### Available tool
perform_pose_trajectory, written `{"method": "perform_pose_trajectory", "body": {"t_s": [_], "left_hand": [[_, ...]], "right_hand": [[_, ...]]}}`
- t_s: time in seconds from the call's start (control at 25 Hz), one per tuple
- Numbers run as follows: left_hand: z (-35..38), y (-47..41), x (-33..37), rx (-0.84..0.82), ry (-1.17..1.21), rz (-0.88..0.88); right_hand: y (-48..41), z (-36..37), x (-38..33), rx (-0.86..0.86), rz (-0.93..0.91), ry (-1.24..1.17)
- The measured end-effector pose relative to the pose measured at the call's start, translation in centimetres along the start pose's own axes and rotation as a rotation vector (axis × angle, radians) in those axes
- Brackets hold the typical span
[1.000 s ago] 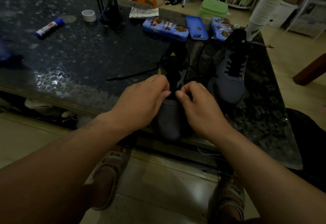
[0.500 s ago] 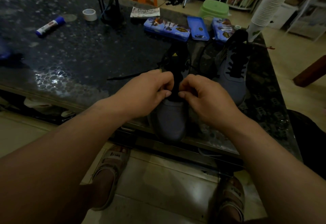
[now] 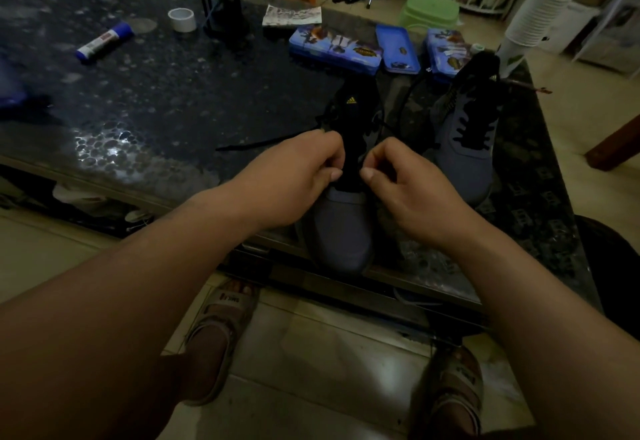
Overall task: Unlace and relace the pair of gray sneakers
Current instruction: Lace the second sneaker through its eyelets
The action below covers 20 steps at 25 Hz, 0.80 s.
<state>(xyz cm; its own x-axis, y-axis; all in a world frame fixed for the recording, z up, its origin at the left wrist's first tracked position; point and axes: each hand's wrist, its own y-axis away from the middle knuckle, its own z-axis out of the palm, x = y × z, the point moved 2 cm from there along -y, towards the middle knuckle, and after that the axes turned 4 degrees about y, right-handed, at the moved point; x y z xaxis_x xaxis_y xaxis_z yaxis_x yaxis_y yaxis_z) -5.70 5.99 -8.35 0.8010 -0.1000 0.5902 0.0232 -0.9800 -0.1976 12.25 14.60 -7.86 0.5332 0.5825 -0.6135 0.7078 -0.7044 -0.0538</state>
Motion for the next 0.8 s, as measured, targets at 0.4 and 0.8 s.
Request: {"method": "perform_pose_trajectory", "body": {"t_s": [0.4, 0.8], "left_hand": [[-0.1, 0.0, 0.1, 0.01, -0.03, 0.014], [-0.5, -0.6, 0.0, 0.002, 0.101, -0.054]], "right_hand": [[-0.6, 0.7, -0.5, 0.03, -0.015, 0.205], [-0.2, -0.4, 0.1, 0.064, -0.035, -0.065]]}}
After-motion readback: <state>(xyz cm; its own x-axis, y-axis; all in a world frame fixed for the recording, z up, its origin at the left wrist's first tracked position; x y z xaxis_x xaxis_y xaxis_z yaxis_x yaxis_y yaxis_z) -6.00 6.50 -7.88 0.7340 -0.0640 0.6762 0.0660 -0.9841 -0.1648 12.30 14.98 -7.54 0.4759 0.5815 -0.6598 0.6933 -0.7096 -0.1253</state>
